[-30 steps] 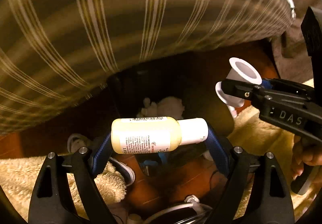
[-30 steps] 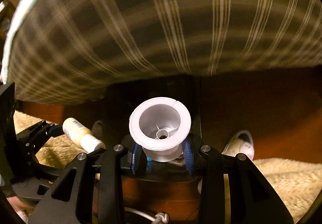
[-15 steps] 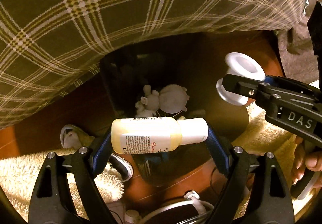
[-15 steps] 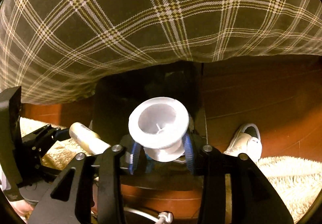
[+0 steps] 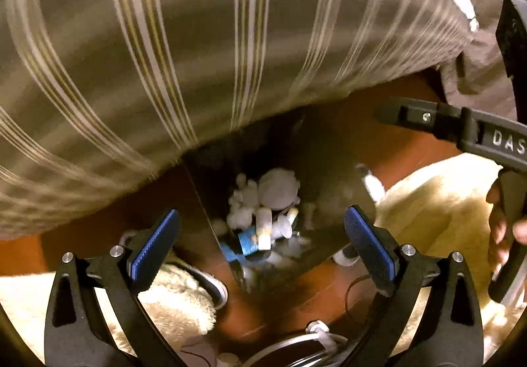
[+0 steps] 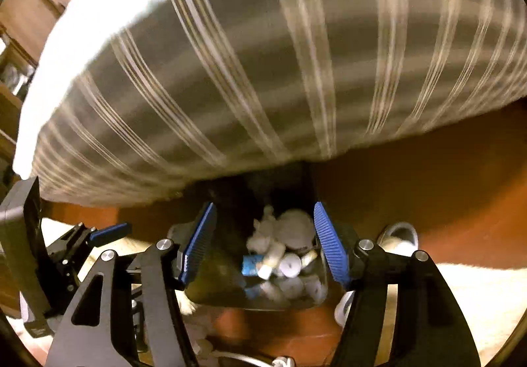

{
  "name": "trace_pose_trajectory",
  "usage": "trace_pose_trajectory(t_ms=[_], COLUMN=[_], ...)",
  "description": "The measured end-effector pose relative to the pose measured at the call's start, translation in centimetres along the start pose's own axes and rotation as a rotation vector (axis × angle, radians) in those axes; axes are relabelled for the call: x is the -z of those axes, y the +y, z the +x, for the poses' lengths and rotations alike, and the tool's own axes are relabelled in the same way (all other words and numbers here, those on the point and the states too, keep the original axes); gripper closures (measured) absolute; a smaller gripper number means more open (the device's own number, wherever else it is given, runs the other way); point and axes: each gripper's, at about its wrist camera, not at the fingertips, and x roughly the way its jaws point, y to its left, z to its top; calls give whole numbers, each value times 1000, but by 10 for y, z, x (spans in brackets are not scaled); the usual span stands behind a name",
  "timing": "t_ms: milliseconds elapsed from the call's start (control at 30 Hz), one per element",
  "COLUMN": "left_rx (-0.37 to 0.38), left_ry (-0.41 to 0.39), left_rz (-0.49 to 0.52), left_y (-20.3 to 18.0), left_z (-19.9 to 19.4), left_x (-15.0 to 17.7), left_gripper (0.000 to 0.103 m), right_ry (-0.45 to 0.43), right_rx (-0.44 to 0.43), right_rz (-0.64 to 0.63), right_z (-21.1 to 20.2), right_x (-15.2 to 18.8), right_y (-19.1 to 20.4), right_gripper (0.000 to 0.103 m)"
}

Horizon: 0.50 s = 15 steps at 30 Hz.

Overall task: Collect trash
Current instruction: 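Carry the lotion bottle and white cup down into the floor bin and release both, then move both tools back over the bed toward the blue yarn and green bottle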

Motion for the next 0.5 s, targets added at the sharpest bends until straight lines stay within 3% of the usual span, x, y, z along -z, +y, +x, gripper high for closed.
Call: trace_pose_trajectory(t_ms=[267,500], left_rx=[-10,-91], left_ry=[-200,-317], left_rz=[20,-40], left_y=[-1,32], left_z=[-111,-160], left_x=[-50,-115], left_gripper=[8,8], right_ry=[-263,-364], right_rx=[57,60], right_rz=[-115,-187], right_z=[-100,-133], right_x=[-57,-118], right_y=[27,50], right_gripper=[16,6])
